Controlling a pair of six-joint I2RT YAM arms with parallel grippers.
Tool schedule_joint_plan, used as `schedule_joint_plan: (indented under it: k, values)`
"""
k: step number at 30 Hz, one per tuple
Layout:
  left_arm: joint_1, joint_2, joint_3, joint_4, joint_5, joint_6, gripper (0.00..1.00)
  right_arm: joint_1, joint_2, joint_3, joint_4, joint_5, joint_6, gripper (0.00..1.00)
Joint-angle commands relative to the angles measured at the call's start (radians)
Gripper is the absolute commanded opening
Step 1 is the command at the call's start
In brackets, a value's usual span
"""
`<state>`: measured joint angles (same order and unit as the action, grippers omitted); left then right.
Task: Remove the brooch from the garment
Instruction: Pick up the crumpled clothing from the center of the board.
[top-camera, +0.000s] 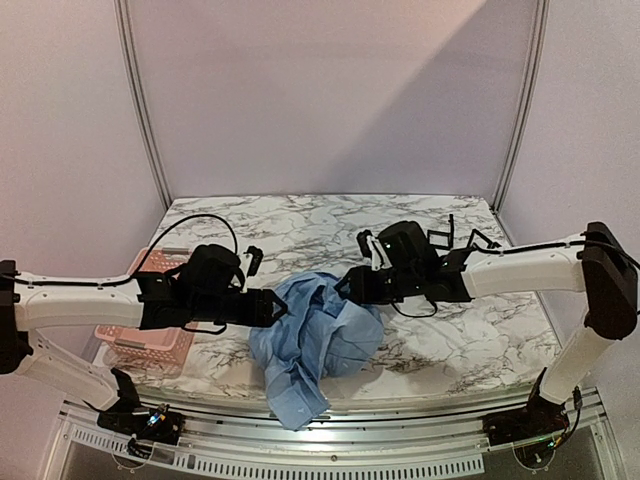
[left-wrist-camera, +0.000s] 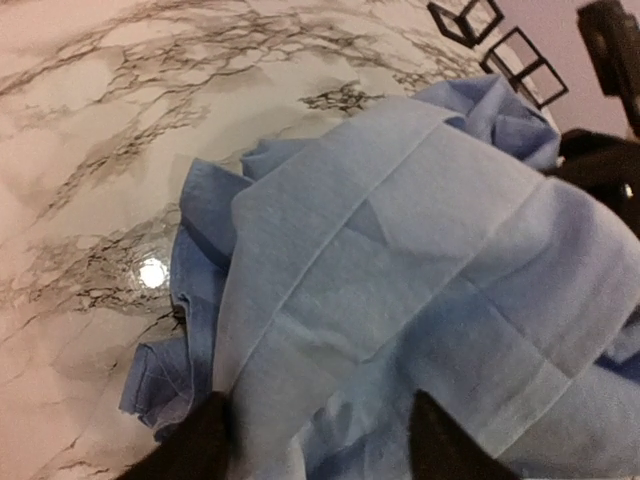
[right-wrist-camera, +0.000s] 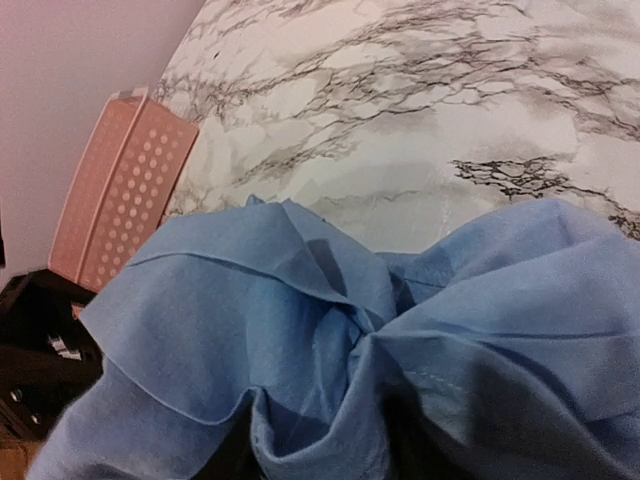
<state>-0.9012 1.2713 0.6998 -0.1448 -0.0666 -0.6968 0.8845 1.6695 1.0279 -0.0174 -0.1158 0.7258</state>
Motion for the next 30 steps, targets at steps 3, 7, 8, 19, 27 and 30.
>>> schedule_joint_plan:
  k: [3,7,8,19,27,30]
  values:
    - [-0.007,0.010,-0.036,0.127,0.059,-0.052,0.29,0.004,-0.020,0.031,0.110,0.027,-0.007,0.11]
    - [-0.006,0.007,-0.014,0.161,0.059,-0.048,0.01,0.005,-0.076,0.054,0.108,0.093,-0.038,0.00]
    - [-0.004,0.003,0.002,0.151,0.059,-0.034,0.00,0.005,-0.089,0.068,0.101,0.107,-0.053,0.00]
    - [0.108,-0.070,0.362,-0.146,0.043,0.182,0.00,0.004,-0.205,0.315,-0.032,0.240,-0.300,0.00]
    - [0.199,-0.158,0.470,-0.209,0.155,0.226,0.00,0.004,-0.351,0.273,0.120,0.128,-0.395,0.00]
    - [0.205,-0.188,0.417,-0.217,0.152,0.226,0.00,0.005,-0.371,0.214,0.126,0.169,-0.389,0.00]
